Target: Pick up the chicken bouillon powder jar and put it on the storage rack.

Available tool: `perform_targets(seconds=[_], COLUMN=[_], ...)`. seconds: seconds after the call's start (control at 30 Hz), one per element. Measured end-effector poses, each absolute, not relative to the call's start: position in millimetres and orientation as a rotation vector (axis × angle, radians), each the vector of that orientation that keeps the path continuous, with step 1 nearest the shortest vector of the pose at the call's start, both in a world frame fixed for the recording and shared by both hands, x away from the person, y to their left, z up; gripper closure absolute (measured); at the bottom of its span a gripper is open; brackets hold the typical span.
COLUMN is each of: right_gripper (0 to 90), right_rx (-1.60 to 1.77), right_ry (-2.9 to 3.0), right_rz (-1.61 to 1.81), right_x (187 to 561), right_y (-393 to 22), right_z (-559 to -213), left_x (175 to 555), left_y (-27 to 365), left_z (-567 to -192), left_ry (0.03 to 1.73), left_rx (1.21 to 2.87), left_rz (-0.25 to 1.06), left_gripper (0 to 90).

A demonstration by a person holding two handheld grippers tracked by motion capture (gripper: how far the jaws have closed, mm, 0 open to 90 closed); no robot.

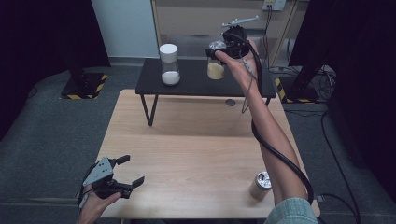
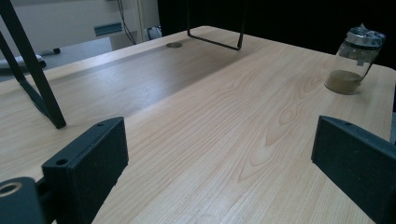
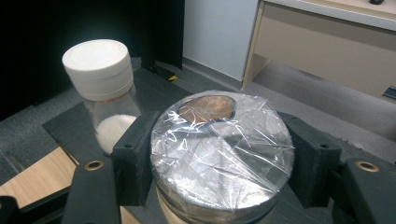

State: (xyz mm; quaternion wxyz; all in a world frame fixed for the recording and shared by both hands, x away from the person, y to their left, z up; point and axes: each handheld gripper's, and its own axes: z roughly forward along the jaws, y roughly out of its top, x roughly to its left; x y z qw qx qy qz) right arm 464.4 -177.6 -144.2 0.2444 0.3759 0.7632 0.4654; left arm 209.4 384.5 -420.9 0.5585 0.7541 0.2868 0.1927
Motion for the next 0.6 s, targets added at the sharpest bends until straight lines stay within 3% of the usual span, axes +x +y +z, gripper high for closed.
perform_targets(seconds=[0.6], right_gripper=[35.6], right_rx=[1.073], right_ry=[2.061], right_rz=[1.242], right_x=[489.3], right_y=[-158.3], right_z=[-175.0], left_x=[208.6], left_y=[384.8], left_z=[-420.6], left_ry=[0.675], left_rx=[1.782], left_rz=[0.456], left_gripper=[2.6])
